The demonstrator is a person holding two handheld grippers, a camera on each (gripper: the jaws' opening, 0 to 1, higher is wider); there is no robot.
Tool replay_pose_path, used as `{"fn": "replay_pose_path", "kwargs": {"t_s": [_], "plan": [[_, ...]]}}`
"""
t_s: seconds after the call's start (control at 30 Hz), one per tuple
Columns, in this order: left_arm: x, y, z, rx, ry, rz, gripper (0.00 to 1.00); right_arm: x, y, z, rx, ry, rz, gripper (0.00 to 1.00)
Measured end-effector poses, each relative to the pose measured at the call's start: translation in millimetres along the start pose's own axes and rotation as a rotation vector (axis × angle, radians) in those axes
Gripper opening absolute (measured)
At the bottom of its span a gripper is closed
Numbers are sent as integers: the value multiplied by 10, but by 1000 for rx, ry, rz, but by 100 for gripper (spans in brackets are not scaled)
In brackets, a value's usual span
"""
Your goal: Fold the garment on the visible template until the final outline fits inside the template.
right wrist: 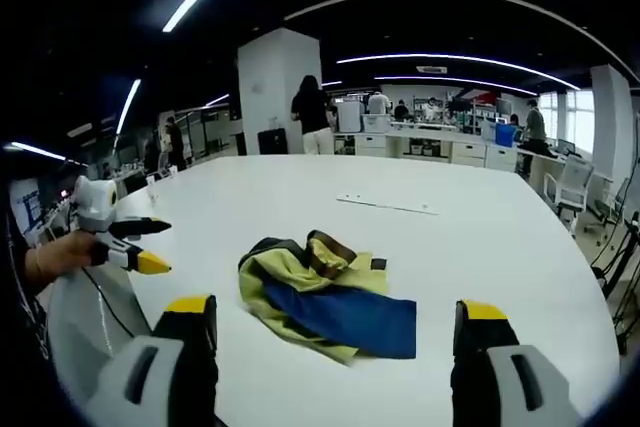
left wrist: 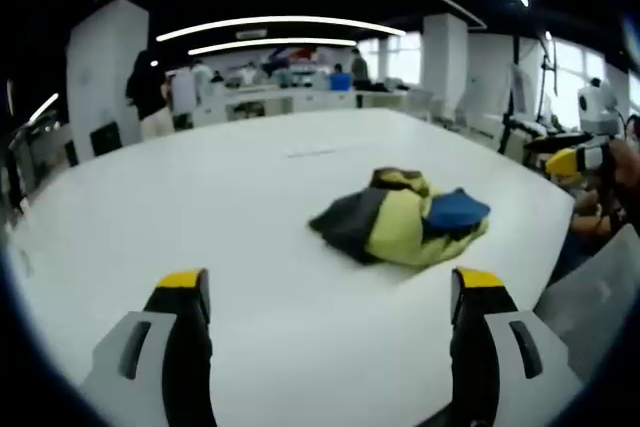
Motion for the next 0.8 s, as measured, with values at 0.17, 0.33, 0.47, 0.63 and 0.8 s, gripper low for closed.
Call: {"fn": "replay_pose_path", "kwargs": {"t_s": [0.17,0.33,0.47,0.63,0.8], "plan": [[7,-14,6,8,4,5,96,-14,-26,2,4,-5,2,99],[-15,-7,-5,3,-8,13,93,4,-48,-3,7,-3,3,99],[-17,-7,-4,5,-12,3,93,15,-49,-5,8,1,1,99],[-20,-9,-4,5,-12,4,93,39,-51,-10,11,10,-4,99],[-11,-6,-4,6,-7,2,93,43,-41,-12,9,12,-5,99]]}}
Point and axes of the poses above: the point that each gripper's makers call its tool centre point, and the gripper's own axes: z roughly forward along the fingers, y roughly to its left, x roughly out of its underside, the point moved 5 cm from there along -z, roughly backward along the fingers, and after that the axes turned 7 degrees about z, right-handed, at the moved point
